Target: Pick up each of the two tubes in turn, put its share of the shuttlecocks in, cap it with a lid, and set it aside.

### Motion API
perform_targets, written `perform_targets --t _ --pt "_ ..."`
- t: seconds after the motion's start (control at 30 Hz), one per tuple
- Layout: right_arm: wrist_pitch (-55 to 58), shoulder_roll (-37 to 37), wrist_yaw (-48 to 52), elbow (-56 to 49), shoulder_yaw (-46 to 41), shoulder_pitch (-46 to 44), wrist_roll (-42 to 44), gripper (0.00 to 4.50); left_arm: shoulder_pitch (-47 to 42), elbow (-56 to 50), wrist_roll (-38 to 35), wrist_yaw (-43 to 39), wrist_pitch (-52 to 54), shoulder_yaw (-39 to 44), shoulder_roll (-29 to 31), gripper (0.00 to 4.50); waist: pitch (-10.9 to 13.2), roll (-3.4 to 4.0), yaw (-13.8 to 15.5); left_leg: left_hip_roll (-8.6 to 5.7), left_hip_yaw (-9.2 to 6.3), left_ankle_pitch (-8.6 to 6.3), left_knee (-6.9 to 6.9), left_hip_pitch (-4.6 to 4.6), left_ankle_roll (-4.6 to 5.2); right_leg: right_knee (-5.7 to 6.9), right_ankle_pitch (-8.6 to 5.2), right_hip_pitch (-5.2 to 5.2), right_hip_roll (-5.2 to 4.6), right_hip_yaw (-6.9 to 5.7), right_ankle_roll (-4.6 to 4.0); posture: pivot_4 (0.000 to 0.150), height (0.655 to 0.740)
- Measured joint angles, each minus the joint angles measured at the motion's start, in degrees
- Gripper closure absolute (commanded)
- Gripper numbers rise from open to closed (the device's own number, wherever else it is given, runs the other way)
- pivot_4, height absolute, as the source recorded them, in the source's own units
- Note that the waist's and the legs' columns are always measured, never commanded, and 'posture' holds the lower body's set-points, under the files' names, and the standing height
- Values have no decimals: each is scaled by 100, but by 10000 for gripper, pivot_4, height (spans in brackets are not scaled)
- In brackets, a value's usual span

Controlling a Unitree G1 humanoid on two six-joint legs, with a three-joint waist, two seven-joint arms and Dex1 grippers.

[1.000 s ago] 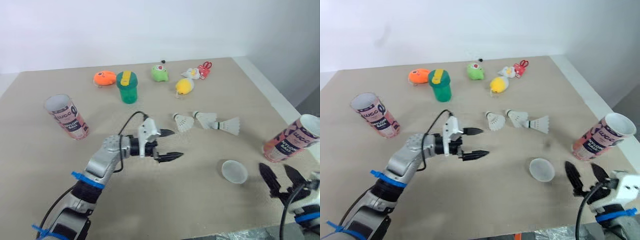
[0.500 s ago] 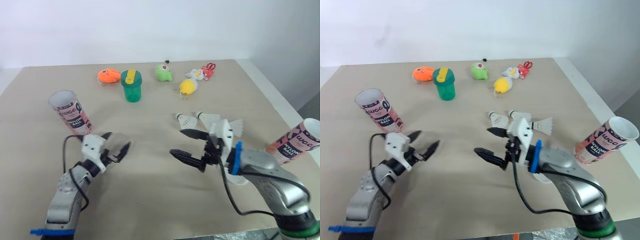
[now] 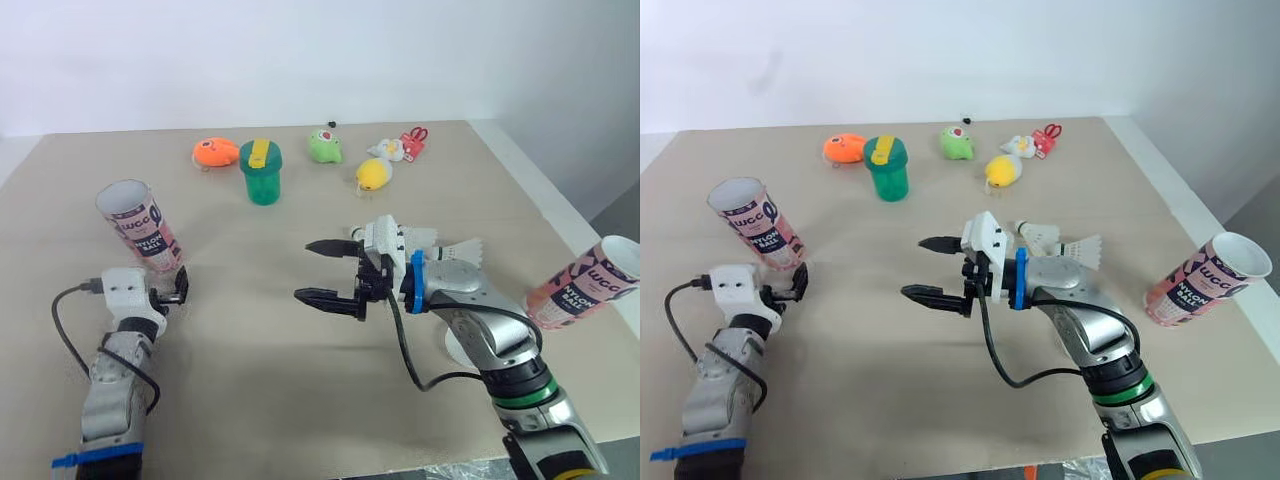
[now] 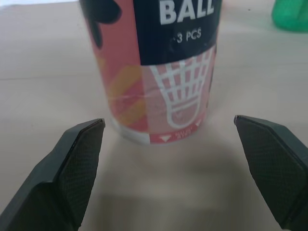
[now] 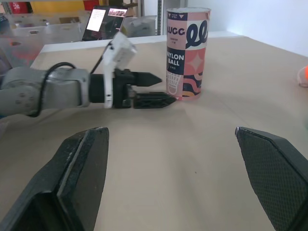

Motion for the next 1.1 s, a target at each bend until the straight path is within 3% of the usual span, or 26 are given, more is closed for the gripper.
perform_targets --t 0.4,0.53,0.6,0.63,0.93,1.1 --pt "182 230 -451 -135 -73 116 -47 173 -1700 2512 -3 -601 -750 -53 405 0 -4 5 4 -3 -4 31 0 7 -1 5 28 7 -6 -8 -3 1500 7400" --pt "236 225 -510 -197 -148 230 -46 173 -1770 2678 -20 -644 -867 -48 405 0 -4 5 6 -3 -5 36 0 7 -2 5 32 7 -6 -8 -2 1500 7400" --pt "268 217 -559 -305 -163 257 -46 0 -1774 2711 -24 -650 -909 -50 404 5011 -5 5 2 -3 -4 38 0 7 -3 5 35 7 -5 -8 -4 1500 7400" --pt "285 217 -587 -351 -167 262 -46 0 -1773 2711 -25 -655 -913 -51 403 5444 -5 5 2 -3 -4 39 0 7 -2 5 35 6 -5 -8 -4 1500 7400" --pt "312 176 -821 -617 -384 658 -48 0 -1663 2576 -80 -785 -916 -30 437 5444 -5 5 -1 -3 -1 39 -5 4 -3 1 32 4 -7 -4 0 1500 7400" --pt "300 -117 -1144 -964 -1110 1159 -44 0 -1365 2214 -282 -1507 -771 -99 817 5444 -1 0 -1 -4 2 37 -10 -9 -7 -3 27 -9 -9 -3 1 1500 7400"
